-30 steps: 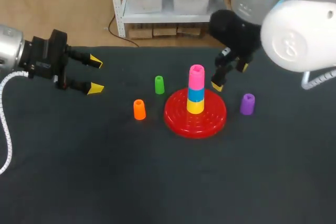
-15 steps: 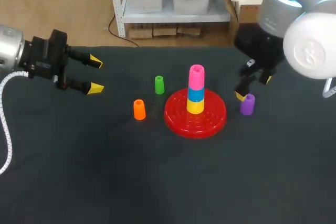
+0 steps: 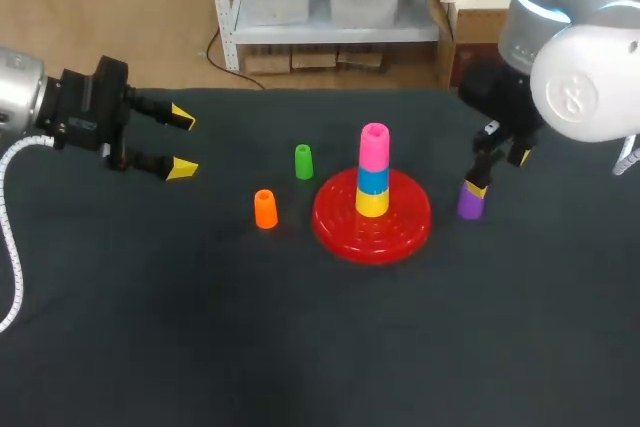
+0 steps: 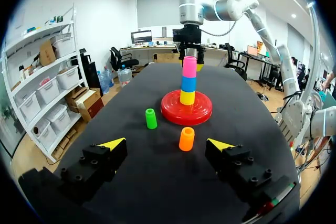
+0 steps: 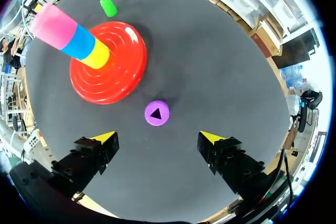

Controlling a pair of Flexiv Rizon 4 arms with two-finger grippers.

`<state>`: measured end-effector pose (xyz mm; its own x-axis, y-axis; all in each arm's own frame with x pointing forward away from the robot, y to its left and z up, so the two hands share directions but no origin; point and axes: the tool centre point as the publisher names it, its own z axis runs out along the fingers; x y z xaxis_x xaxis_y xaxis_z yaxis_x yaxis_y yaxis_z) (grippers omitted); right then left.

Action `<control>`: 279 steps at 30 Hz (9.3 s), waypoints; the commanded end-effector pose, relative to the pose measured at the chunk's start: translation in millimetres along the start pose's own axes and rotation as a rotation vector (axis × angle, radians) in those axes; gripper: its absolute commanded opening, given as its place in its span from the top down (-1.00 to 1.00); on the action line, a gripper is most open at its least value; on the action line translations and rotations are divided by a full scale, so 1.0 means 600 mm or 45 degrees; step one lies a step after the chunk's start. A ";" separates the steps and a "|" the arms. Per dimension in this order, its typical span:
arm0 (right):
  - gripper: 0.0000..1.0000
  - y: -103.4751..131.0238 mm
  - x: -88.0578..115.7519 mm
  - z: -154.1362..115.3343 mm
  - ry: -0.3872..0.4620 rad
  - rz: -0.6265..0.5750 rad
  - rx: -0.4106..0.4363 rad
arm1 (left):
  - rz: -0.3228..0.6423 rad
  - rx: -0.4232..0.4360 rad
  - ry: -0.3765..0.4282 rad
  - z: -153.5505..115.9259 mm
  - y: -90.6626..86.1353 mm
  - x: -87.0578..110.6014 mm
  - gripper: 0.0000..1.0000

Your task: Pick up and stack the cylinders on the red base in this order: pink,purple,orange,green

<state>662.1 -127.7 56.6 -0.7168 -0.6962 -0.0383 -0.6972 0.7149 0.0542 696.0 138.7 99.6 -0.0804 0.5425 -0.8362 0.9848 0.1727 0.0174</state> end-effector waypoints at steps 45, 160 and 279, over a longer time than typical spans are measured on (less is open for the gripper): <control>0.31 0.003 -0.038 0.062 0.034 -0.146 0.036 | 0.002 0.000 -0.002 -0.001 -0.001 0.001 -1.00; -1.00 0.366 -0.358 0.038 -0.046 -0.971 -0.057 | 0.002 0.000 -0.002 -0.001 -0.001 0.001 -1.00; 0.58 0.203 -0.239 -0.231 -0.080 -0.614 -0.069 | 0.002 0.000 -0.002 -0.001 -0.001 0.001 -1.00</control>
<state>675.9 45.8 215.0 -0.3137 -0.9372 -0.1525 -0.9495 0.3106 0.0442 696.0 138.7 99.6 -0.0804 0.5425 -0.8362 0.9848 0.1728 0.0173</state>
